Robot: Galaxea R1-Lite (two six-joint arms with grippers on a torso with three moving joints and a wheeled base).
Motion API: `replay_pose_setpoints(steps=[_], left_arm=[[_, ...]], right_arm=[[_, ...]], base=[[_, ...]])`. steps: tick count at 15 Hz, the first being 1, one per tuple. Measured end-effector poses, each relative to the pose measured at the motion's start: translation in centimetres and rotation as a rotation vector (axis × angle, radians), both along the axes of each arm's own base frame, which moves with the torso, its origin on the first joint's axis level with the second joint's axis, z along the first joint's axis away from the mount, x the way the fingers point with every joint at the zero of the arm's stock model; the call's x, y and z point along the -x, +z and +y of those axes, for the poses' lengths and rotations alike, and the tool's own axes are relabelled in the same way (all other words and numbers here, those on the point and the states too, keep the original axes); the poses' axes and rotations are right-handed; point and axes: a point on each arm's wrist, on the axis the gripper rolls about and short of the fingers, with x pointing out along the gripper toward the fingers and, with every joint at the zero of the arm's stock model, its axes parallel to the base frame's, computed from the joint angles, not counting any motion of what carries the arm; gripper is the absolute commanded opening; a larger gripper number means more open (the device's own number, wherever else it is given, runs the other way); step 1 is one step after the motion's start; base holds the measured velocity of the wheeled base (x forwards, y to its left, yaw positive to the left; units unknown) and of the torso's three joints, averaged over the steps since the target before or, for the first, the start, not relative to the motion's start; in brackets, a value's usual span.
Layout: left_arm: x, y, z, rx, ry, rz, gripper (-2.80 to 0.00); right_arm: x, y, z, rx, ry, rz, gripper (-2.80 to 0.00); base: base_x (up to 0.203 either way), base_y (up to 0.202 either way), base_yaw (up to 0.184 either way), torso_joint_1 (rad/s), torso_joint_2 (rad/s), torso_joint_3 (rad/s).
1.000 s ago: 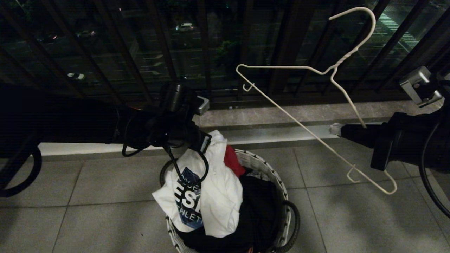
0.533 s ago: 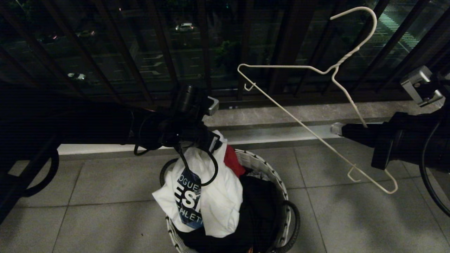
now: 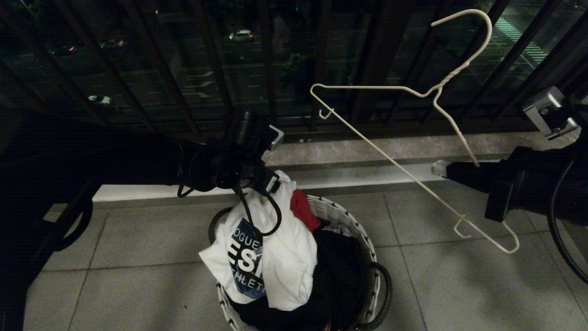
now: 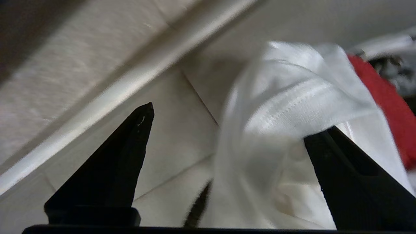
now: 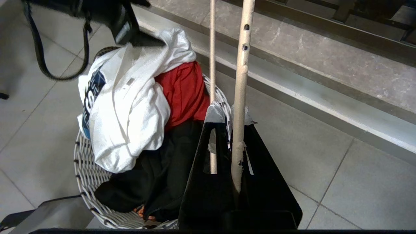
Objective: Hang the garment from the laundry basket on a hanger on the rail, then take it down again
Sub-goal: Pick up clothes from the basket
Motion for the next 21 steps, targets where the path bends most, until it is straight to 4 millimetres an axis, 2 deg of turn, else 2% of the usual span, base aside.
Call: replay_pose_setpoints(steps=[5, 7, 13, 21], left_arm=[[0.6, 3.3, 1.4, 0.060, 0.035, -0.074, 0.00], [0.9, 3.8, 2.0, 0.062, 0.045, -0.080, 0.00], [1.7, 2.1, 2.8, 0.019, 0.050, -0.020, 0.00], [1.1, 0.3, 2.2, -0.006, 0.043, 0.020, 0.00]], right_arm=[[0.0, 0.0, 0.0, 0.000, -0.001, -0.001, -2.80], [0.0, 0.0, 0.0, 0.000, -0.001, 0.000, -2.80], [0.0, 0.0, 0.0, 0.000, -0.001, 0.000, -2.80], [0.0, 0.0, 0.0, 0.000, -0.001, 0.001, -2.80]], base=[[0.000, 0.000, 0.000, 0.000, 0.00, 0.000], [0.000, 0.000, 0.000, 0.000, 0.00, 0.000], [0.000, 0.000, 0.000, 0.000, 0.00, 0.000], [0.000, 0.000, 0.000, 0.000, 0.00, 0.000]])
